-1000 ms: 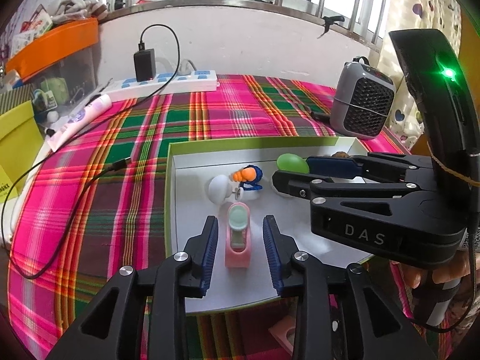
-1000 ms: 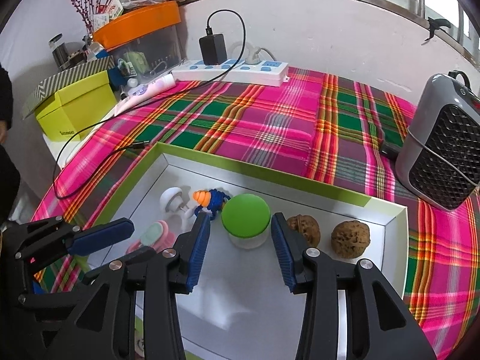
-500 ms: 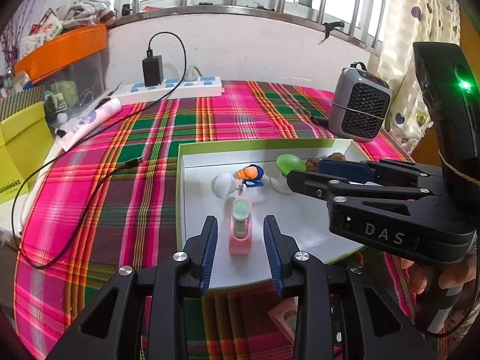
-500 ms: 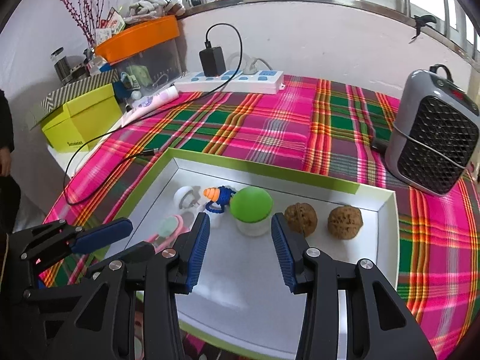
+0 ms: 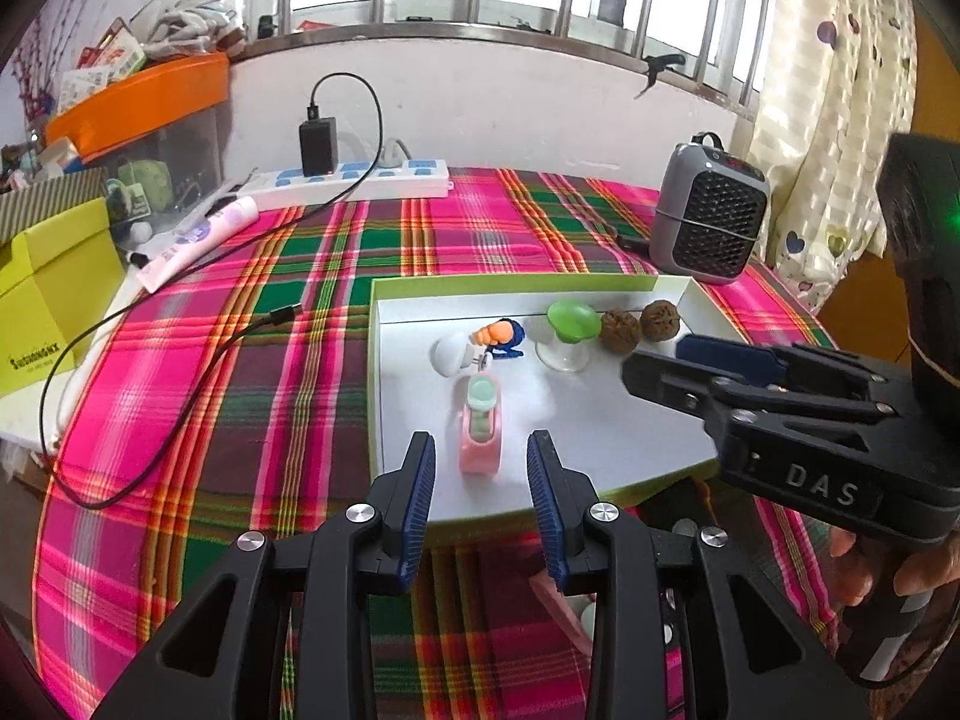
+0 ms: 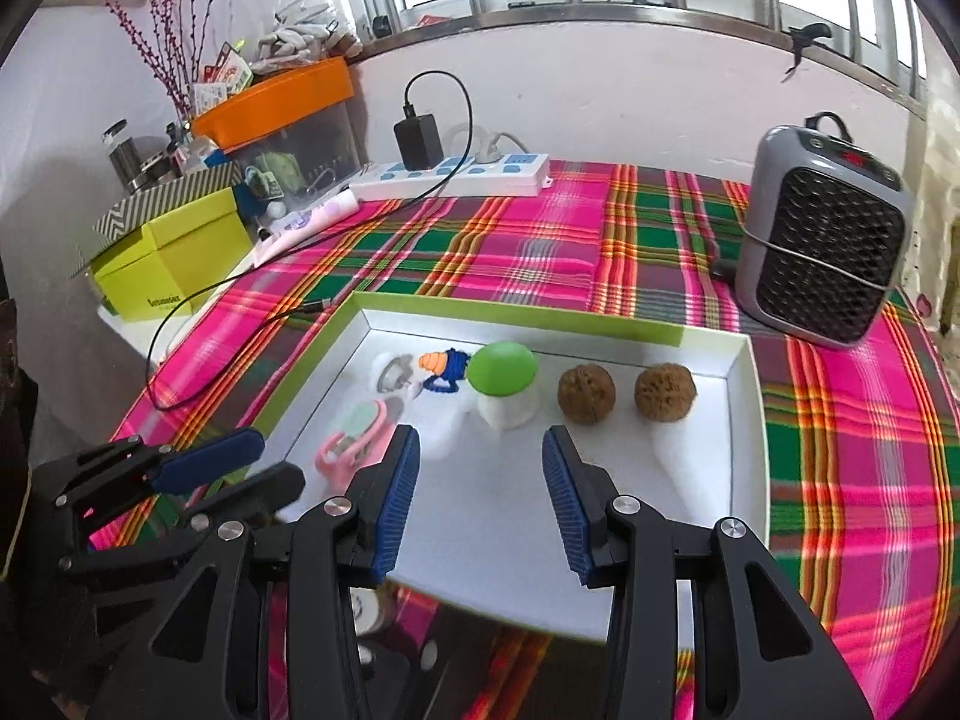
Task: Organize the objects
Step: 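Withdraw both open grippers from the tray toward the items beside it, then close the left gripper on the pink-and-teal holder while the right closes on the black flashlight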
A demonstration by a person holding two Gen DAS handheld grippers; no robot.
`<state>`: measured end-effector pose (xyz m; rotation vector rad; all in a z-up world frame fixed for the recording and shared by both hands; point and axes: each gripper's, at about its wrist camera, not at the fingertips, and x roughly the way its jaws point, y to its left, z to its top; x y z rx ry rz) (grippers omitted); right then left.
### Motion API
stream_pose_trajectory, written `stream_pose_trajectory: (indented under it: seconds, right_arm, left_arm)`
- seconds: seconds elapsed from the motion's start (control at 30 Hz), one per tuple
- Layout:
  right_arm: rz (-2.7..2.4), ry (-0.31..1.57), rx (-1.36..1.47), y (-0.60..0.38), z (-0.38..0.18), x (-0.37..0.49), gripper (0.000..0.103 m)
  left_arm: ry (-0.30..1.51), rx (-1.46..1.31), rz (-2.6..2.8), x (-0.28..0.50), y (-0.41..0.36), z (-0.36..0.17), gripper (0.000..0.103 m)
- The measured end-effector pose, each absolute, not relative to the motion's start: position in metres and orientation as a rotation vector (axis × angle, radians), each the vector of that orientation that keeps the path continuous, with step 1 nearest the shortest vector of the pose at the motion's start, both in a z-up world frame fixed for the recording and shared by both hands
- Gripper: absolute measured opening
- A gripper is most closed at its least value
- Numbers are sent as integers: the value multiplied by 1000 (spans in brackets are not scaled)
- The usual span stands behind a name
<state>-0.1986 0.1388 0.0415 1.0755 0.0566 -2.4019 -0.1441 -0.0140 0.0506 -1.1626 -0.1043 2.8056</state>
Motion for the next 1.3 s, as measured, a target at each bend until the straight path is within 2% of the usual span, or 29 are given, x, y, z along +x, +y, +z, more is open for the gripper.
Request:
stream_pose_trajectory:
  seconds: [0.77, 1.3]
  right_arm:
    - [-2451, -17, 1079, 170, 33, -139, 44]
    - [-2400, 36, 1159, 158, 9, -126, 44]
  left_arm:
    - [-206, -1166, 2783, -100, -26, 44, 31]
    - [-227, -1201, 2734, -89, -18, 31, 32]
